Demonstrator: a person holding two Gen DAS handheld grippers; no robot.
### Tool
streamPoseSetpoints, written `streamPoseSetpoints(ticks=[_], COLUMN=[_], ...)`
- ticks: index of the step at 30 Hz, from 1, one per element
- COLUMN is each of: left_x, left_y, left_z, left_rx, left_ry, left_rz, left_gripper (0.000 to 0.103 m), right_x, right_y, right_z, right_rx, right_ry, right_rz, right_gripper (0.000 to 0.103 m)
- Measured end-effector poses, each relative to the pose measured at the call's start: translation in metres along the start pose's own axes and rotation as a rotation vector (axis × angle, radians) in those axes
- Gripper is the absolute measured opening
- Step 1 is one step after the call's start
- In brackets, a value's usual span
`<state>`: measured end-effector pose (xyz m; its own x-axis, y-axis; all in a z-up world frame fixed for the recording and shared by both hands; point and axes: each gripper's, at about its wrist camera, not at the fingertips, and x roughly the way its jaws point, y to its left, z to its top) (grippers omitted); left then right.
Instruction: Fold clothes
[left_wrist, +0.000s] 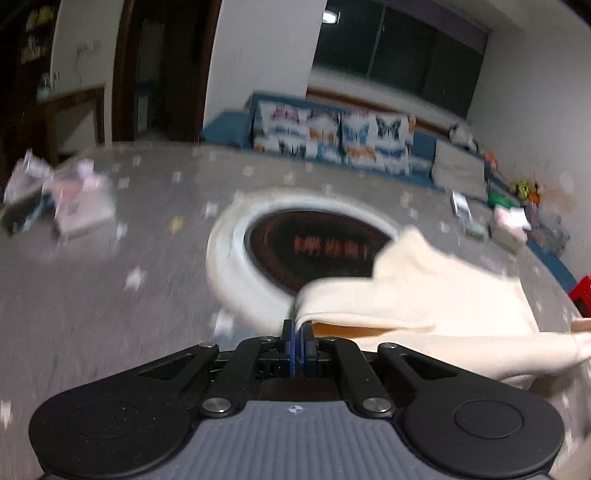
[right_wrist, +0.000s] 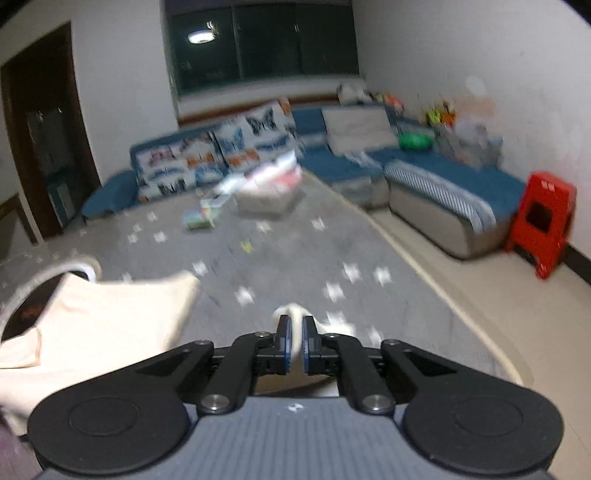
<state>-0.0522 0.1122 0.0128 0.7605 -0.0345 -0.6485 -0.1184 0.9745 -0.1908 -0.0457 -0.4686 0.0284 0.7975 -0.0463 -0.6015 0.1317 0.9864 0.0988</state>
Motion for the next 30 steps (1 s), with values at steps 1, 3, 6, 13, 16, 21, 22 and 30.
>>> streamPoseSetpoints(ticks=[1,3,6,13,16,21,22,30], left_x=[0.0,-0.009,-0.023,-0.007,0.005,0.066,0.079,0.158], left_y=[0.003,0.008,0.015,-0.01,-0.024,-0.059,-0.064,-0.091], left_z=[-0.003,-0.003,-0.001,0.021,0.032,0.054,0.058,0.074], left_rx=[-0.006,0.006,0.032,0.096,0.121,0.189,0.2,0.278], left_ry=[0.018,0.019,0.007,-0.007,-0.008,0.054,0.064,0.14], left_rz=[0.007,0.001,0.001,-0.034,-0.064,-0.08,-0.074,-0.104], left_gripper=[0.003,0.003,0.012,0.041,0.044,0.045,0.045,0.049], right_x=[0.002,0.0,-0.009,-0.007,0.008,0.048,0.056,0.118], right_y=[-0.004,-0.011,-0.016,-0.004,0.021,0.064,0.072,0.109], right_z=[-0.004,-0.005,-0.003,0.009,0.015,0.024,0.025,0.034], right_rx=[0.004,0.002,-0.021,-0.071,-0.117,-0.174,-0.183,-0.213], right_ry=[0.015,0.029,0.02,0.032,0.06,0.128,0.141,0.231], right_rz=[-0.013,-0.021,-0.037,0.035,0.124,0.231,0.243,0.289], right_gripper=[0.008,0.01,0.01,0.012,0.018,0.021,0.023,0.031])
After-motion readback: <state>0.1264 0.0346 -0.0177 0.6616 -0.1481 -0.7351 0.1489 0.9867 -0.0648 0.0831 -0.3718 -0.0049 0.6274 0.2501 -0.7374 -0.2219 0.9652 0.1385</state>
